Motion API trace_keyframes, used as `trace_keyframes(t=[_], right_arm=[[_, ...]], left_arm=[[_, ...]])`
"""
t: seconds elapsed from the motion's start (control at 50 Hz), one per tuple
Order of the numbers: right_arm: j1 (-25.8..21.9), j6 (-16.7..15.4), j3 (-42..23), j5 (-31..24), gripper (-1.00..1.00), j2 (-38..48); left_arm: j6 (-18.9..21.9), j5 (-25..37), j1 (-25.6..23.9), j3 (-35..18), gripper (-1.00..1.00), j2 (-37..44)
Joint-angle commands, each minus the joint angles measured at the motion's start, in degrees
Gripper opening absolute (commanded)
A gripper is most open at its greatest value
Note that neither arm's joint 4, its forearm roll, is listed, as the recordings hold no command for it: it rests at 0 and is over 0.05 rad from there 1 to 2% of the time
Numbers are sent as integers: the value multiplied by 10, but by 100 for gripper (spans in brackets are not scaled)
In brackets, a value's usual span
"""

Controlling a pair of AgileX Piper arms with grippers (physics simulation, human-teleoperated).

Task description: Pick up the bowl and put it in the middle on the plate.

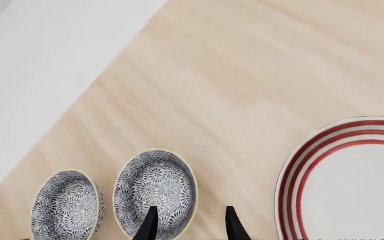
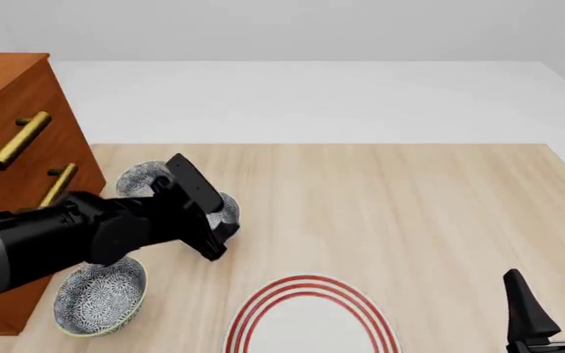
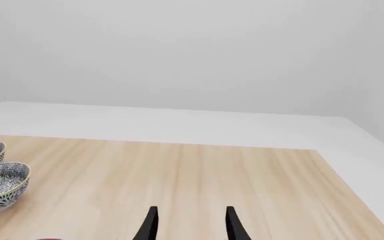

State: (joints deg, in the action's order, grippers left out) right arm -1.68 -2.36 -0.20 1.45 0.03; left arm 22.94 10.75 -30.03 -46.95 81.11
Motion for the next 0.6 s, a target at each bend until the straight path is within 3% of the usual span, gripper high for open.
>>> trace_keyframes(t=[0.02,0.6], right_arm=[[0,-2,0,-2,100,0],[1,-1,1,-1,100,0]], left_arm=[[13,-8,3,5,100,34],[39,-67,19,32,100,105]])
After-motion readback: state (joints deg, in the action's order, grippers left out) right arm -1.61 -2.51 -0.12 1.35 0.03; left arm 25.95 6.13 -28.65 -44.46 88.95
